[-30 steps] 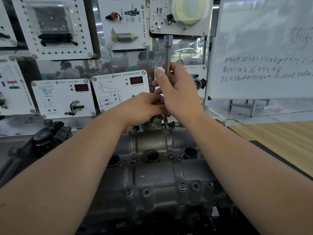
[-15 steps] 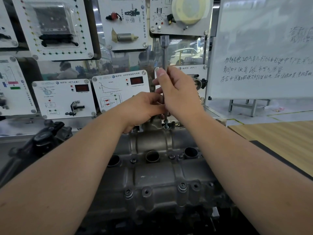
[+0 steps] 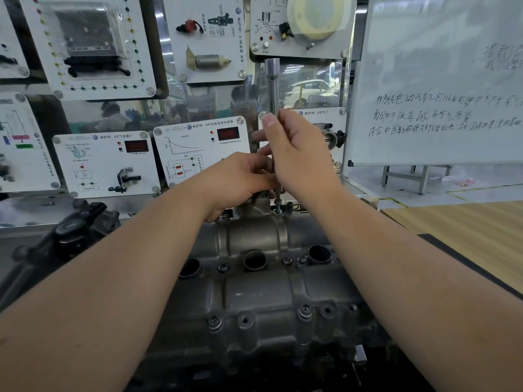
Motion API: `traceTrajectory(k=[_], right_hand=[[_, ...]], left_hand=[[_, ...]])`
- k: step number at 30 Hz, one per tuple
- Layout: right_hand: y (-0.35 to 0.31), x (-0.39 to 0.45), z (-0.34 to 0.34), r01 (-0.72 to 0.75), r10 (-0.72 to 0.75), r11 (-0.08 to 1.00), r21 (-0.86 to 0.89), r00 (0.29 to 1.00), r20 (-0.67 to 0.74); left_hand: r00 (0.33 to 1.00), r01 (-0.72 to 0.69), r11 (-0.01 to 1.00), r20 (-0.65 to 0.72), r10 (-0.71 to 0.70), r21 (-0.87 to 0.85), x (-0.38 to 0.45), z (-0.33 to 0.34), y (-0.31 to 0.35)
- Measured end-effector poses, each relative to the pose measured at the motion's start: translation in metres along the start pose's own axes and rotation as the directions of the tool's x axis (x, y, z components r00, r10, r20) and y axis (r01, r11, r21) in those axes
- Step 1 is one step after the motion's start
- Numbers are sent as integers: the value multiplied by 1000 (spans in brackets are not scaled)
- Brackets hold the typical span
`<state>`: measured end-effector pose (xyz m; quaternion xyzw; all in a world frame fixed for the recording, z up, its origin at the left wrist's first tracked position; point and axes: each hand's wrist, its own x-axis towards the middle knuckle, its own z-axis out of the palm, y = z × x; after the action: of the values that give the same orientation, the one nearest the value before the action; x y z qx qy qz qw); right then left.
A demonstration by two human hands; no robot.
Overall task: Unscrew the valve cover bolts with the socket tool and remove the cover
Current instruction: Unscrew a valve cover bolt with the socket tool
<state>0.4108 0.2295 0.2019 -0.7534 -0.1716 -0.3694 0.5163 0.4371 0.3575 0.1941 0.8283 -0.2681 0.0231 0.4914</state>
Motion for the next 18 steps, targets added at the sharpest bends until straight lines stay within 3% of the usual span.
traceTrajectory(k=[5,11,18], right_hand=[[2,-1,-2,4,-2,998,57,1000,-24],[-2,0,-2,14,-15,999,-47,1000,-15],[1,0,-1,11,-10,999,40,999,-32]], left_hand=[[1000,-13,1000,-10,13,26,0,0,0],[1000,-1,1000,6,1,14,-1,0,0],[1000,-24,999,-14,25,40,1,1,-1]])
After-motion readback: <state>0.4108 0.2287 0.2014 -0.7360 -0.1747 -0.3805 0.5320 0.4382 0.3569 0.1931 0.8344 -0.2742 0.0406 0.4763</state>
